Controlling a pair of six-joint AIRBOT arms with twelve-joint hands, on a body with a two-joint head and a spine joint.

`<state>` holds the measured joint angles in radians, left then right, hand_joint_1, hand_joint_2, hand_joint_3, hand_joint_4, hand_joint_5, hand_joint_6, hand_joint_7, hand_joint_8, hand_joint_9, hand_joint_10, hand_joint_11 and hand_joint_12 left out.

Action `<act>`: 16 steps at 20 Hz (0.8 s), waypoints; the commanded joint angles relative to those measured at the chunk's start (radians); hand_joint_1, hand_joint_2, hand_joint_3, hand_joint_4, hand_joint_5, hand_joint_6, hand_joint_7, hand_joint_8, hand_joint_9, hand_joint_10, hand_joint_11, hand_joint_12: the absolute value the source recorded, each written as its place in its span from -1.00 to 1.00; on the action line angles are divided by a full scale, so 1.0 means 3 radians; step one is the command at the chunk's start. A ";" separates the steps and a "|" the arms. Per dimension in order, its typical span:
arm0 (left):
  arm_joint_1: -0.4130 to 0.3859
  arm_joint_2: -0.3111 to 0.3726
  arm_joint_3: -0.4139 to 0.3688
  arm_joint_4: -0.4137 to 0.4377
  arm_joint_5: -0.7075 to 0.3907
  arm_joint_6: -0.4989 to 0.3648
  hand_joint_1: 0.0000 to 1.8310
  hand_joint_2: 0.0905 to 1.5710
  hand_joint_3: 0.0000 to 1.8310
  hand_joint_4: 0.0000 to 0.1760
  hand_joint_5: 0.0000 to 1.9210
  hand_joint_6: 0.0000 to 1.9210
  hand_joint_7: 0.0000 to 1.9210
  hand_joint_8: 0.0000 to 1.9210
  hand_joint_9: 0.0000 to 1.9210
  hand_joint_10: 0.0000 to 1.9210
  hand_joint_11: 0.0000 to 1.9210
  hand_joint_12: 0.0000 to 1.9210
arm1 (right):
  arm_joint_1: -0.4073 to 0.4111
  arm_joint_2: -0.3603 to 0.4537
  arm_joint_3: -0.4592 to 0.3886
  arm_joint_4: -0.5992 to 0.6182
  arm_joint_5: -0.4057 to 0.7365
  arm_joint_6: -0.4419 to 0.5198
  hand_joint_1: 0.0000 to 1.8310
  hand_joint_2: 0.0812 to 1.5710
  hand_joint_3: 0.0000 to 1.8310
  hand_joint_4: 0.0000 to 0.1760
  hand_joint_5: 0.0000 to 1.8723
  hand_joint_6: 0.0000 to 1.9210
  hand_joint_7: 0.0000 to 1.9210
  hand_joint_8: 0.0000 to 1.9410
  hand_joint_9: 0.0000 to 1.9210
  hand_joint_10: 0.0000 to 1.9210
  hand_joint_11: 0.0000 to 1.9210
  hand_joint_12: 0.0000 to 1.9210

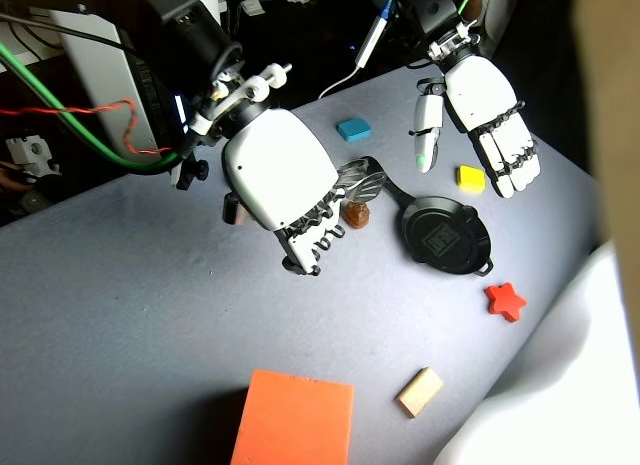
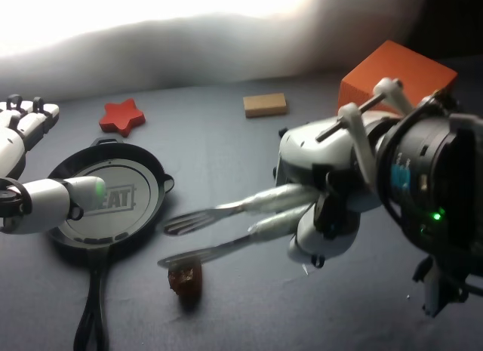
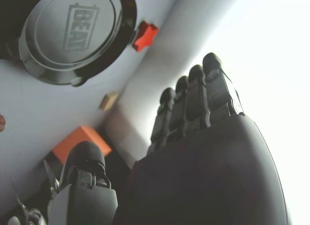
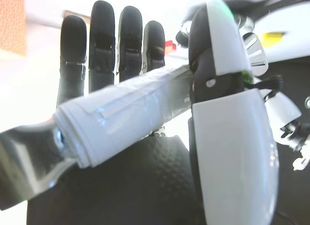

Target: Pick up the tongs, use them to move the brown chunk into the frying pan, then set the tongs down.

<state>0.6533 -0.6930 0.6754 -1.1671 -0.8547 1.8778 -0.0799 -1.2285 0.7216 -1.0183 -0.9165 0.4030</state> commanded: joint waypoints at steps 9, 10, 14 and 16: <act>-0.0014 0.0039 -0.0004 0.0131 -0.0294 -0.0013 -1.00 0.47 -1.00 -0.78 -1.00 -1.00 -1.00 -1.00 -1.00 -1.00 -1.00 -0.88 | -0.0096 -0.0174 0.0121 -0.0251 0.0009 0.0056 0.20 0.43 -1.00 -1.00 -0.09 -1.00 -0.04 -1.00 -0.06 -1.00 -0.60 0.25; -0.0012 0.0039 -0.0010 0.0128 -0.0294 -0.0013 -1.00 0.48 -1.00 -0.77 -1.00 -1.00 -1.00 -1.00 -1.00 -1.00 -1.00 -0.91 | -0.0106 -0.0200 0.0156 -0.0251 0.0007 0.0080 0.22 0.43 -1.00 -1.00 -0.10 -1.00 -0.05 -1.00 -0.07 -1.00 -0.62 0.27; -0.0011 0.0039 -0.0011 0.0128 -0.0290 -0.0013 -1.00 0.48 -1.00 -0.80 -1.00 -1.00 -1.00 -1.00 -1.00 -1.00 -1.00 -0.91 | -0.0156 -0.0262 0.0215 -0.0251 0.0007 0.0099 0.20 0.43 -1.00 -1.00 -0.10 -1.00 -0.05 -1.00 -0.07 -1.00 -0.62 0.28; -0.0007 0.0039 -0.0012 0.0128 -0.0290 -0.0013 -1.00 0.48 -1.00 -0.76 -1.00 -1.00 -1.00 -1.00 -1.00 -1.00 -1.00 -0.96 | -0.0192 -0.0288 0.0236 -0.0251 0.0011 0.0101 0.19 0.44 -1.00 -1.00 -0.10 -1.00 -0.05 -1.00 -0.07 -1.00 -0.62 0.27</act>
<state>0.6544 -0.6910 0.6720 -1.1816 -0.8532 1.8767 -0.1463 -1.3178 0.7944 -1.0229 -0.9306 0.4282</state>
